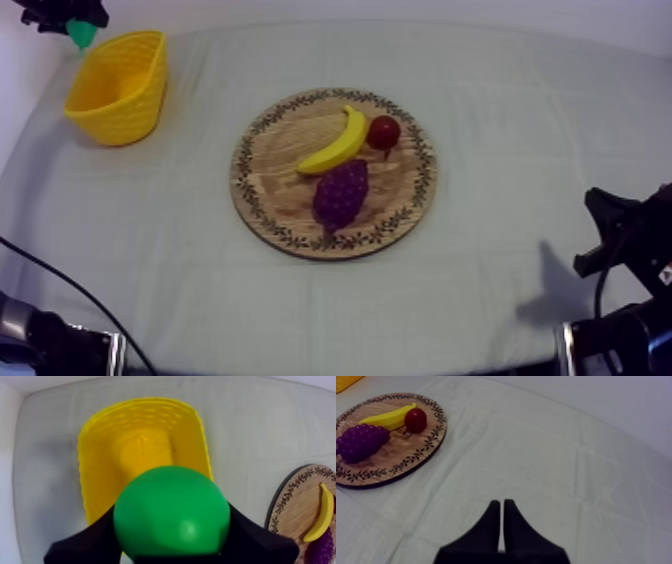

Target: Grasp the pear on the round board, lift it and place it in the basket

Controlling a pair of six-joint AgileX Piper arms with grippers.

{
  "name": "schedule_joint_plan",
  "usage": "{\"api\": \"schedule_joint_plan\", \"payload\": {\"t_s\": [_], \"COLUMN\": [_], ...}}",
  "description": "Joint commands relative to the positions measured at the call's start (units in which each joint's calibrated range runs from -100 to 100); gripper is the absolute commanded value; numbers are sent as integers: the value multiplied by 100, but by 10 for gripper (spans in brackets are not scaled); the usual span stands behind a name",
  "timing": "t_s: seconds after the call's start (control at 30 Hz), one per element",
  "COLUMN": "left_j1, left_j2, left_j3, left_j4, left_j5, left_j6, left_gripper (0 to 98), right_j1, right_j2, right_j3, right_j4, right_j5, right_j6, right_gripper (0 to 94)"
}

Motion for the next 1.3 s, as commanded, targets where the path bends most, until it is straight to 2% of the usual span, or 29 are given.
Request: {"api": "schedule_joint_plan", "payload": {"t_s": [0.0,0.4,0.73,0.83,1.1,1.27], "left_j1": [-8,-100,-160,-163,-157,-180], "left_j2": [266,1843,2942,3123,3358,3285], "left_j3": [-1,-434,-1218,-1411,-1619,-1552], "left_j4": [-40,-160,-166,-184,-322,-369], "left_j5": [-67,-419,-446,-442,-328,-306], "left_j6": [-3,-48,-73,-53,42,27], "left_gripper": [461,450,469,547,887,951], "right_j1": [-3,-3,-3,-3,-3,-3], "right_j2": [-4,-4,-4,-4,-4,-4], "right_j3": [-5,-5,-5,-5,-5,-5], "right_j4": [-1,-1,-1,-1,-1,-1], "right_j5": [4,4,4,4,4,4], "right_j6": [-1,0,0,0,-2,-1], "right_gripper": [4,4,4,4,4,4]}}
